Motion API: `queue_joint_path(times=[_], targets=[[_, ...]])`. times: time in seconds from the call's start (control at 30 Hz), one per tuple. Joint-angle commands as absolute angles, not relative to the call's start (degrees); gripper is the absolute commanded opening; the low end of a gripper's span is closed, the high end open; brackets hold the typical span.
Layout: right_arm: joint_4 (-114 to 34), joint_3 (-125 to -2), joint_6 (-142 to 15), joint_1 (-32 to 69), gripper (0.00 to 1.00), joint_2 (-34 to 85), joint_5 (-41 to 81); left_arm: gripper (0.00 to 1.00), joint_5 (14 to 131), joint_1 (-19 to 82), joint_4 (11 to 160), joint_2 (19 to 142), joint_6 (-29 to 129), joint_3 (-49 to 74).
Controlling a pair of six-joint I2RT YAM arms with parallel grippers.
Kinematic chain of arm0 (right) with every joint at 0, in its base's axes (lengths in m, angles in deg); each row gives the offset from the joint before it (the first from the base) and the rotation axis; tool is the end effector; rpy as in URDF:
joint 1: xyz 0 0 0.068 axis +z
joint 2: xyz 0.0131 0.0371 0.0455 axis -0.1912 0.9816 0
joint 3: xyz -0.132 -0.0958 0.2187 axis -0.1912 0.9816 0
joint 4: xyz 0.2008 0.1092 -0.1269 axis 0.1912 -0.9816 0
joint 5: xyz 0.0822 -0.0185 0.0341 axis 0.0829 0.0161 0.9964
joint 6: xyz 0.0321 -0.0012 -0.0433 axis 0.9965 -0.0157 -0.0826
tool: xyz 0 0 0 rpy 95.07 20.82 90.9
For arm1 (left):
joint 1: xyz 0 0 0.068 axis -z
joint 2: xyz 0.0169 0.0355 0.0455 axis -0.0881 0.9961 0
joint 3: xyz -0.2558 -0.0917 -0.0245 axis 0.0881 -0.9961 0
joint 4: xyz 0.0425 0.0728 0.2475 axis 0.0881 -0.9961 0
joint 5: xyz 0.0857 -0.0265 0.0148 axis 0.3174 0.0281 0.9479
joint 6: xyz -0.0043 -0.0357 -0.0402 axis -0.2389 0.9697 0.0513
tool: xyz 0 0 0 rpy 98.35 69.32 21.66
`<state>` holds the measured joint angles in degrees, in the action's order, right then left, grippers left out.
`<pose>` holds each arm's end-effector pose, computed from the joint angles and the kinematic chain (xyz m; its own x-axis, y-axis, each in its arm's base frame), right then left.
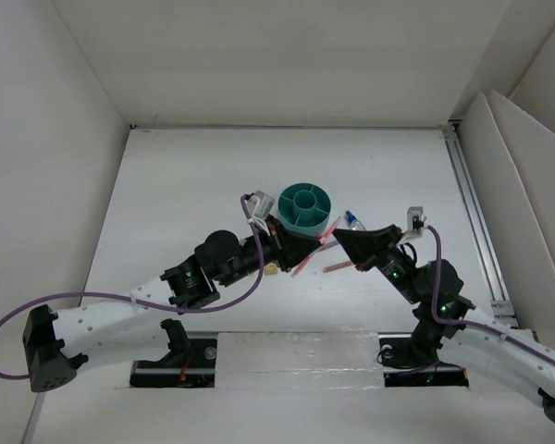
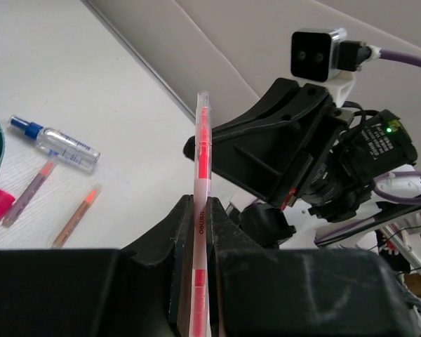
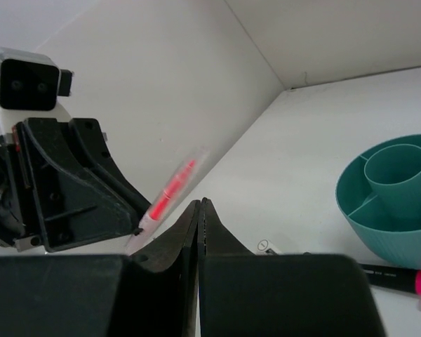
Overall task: Sort the stationery into containers
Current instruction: Close the pen cap on the pen.
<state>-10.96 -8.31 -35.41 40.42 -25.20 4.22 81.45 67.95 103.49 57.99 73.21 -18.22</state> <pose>0.0965 0.1135 0.2962 -0.2401 0.6038 -0.7601 -0.6800 0.4542 0.5756 0.1006 -0.1959 0.3517 -0.4426 -0.3745 -0.8148 0.7689 0.3090 -0.5597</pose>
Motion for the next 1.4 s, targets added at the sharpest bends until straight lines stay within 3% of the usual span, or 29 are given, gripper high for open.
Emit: queue_joint_path(times=[0.0, 0.2, 0.47, 0.6, 1.0, 1.37], targets=[[-11.6, -10.3, -35.7, 40.8, 0.02, -25.4, 4.8, 0.0, 80.2, 68.0, 109.3, 57.2, 73.9, -19.0], [-10.5, -10.8, -35.1, 40.8, 0.02, -24.8, 5.5, 0.0, 80.2, 68.0, 110.4, 57.2, 73.9, -19.5], [-12.7, -9.6, -35.7, 40.8, 0.27, -25.8, 1.3, 0.0, 81.4, 68.0, 110.9, 57.7, 74.4, -20.1], [-16.4, -9.6, -35.0, 40.8, 0.32, -27.5, -3.2, 0.0, 82.8, 68.0, 110.9, 57.7, 74.4, -19.5], [-12.5, -5.0, -24.1, 35.9, 0.52, -35.0, 10.2, 0.0, 84.5, 68.0, 110.9, 57.2, 74.4, -19.5], [-2.4, -4.3, -18.6, 35.2, 0.53, -28.2, 15.8, 0.0, 85.6, 68.0, 110.9, 57.2, 73.9, -19.0]])
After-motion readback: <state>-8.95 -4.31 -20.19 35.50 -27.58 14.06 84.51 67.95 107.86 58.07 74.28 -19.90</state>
